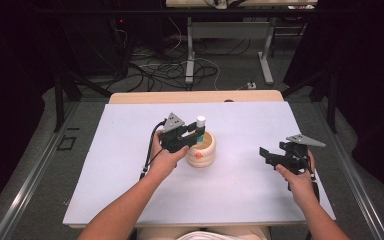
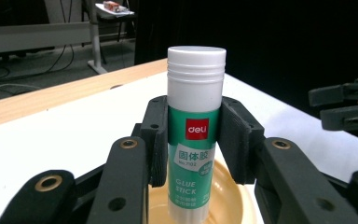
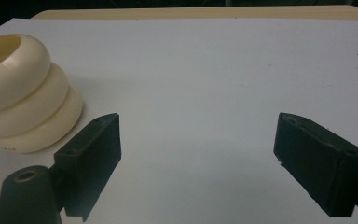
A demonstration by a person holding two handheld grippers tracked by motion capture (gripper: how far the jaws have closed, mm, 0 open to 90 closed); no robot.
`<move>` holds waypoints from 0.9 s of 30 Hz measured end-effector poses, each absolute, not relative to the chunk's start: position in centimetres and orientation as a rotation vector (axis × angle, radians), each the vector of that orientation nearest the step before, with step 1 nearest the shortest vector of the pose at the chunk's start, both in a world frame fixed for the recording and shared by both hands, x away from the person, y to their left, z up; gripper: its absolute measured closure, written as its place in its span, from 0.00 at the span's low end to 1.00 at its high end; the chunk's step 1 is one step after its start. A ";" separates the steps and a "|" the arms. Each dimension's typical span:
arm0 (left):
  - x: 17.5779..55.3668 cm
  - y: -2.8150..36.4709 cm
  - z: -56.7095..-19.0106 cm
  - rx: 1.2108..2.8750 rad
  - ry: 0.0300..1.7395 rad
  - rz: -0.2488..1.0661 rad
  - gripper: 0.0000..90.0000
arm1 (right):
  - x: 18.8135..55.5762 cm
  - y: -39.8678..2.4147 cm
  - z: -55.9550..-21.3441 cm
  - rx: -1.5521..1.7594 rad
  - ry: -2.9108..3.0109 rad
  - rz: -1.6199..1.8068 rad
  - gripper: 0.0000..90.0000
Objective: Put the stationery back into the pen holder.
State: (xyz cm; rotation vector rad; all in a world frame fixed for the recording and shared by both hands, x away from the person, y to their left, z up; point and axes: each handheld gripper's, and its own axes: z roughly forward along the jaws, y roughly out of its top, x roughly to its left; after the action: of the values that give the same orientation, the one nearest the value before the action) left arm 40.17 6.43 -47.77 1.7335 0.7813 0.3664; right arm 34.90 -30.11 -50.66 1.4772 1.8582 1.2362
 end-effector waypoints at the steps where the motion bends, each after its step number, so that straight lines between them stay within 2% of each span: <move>1: 40.2 6.4 -48.0 1.734 0.784 0.368 0.73 | 34.9 -30.1 -50.7 1.476 1.859 1.236 0.16; 27: 39.9 5.9 -50.4 1.792 0.777 0.360 0.72 | 34.9 -30.0 -50.7 1.480 1.855 1.238 0.16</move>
State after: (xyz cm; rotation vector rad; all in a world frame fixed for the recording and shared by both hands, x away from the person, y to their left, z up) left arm 39.91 5.94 -50.40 1.7918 0.7775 0.3602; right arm 34.91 -29.98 -50.70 1.4804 1.8552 1.2377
